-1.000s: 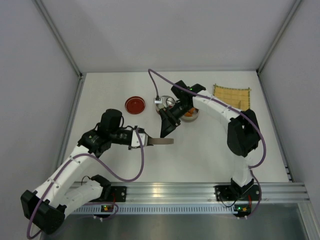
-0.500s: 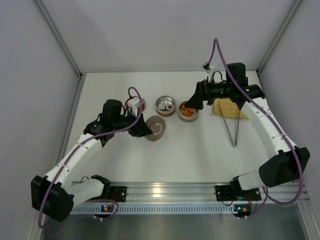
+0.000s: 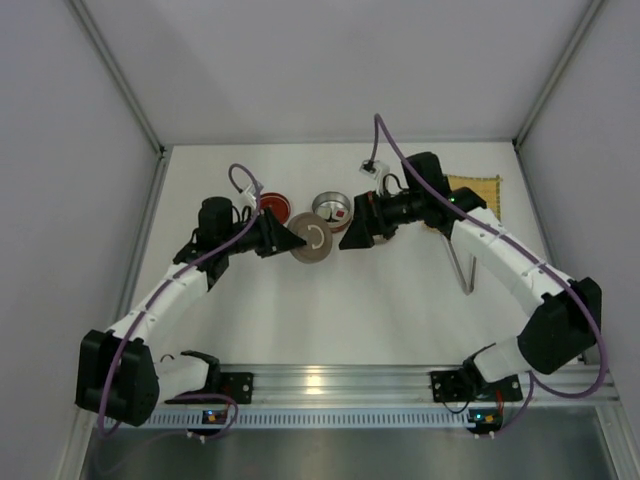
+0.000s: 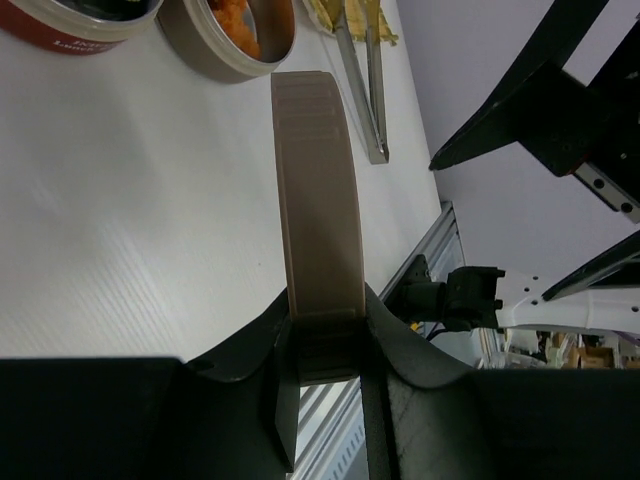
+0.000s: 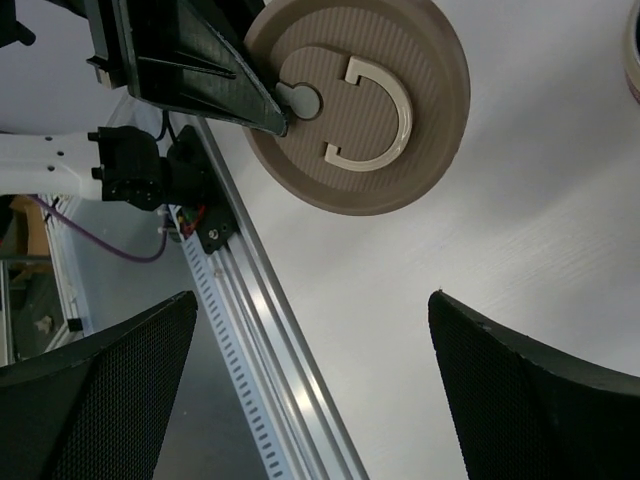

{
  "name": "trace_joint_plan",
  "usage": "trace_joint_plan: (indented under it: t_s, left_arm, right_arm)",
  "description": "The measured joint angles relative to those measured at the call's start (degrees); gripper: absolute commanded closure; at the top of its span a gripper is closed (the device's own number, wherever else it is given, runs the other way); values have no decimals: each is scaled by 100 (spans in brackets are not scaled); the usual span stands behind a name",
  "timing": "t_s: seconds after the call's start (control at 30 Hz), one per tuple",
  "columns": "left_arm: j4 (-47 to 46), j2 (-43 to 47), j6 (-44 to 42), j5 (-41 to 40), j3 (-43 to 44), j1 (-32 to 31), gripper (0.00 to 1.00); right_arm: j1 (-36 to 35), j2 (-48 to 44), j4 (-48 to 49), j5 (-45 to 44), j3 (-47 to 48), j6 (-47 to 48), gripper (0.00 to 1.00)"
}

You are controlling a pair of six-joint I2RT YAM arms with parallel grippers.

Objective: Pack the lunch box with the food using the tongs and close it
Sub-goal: Pick up the box lid from the center of the board.

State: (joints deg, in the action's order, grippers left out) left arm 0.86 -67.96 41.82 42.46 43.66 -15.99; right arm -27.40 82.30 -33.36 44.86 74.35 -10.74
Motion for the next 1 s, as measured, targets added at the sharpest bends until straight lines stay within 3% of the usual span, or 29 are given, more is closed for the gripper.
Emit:
trace_joint_plan:
  t_s: [0.37, 1.0]
  left_arm:
    - [-229, -4, 157, -216, 0, -2, 100]
    - [-240, -4, 111, -310, 2, -160, 100]
  right_arm:
    - [-415, 1257, 177, -254, 531, -448, 10]
    - [-671, 1532, 1025, -389, 719, -1005, 33]
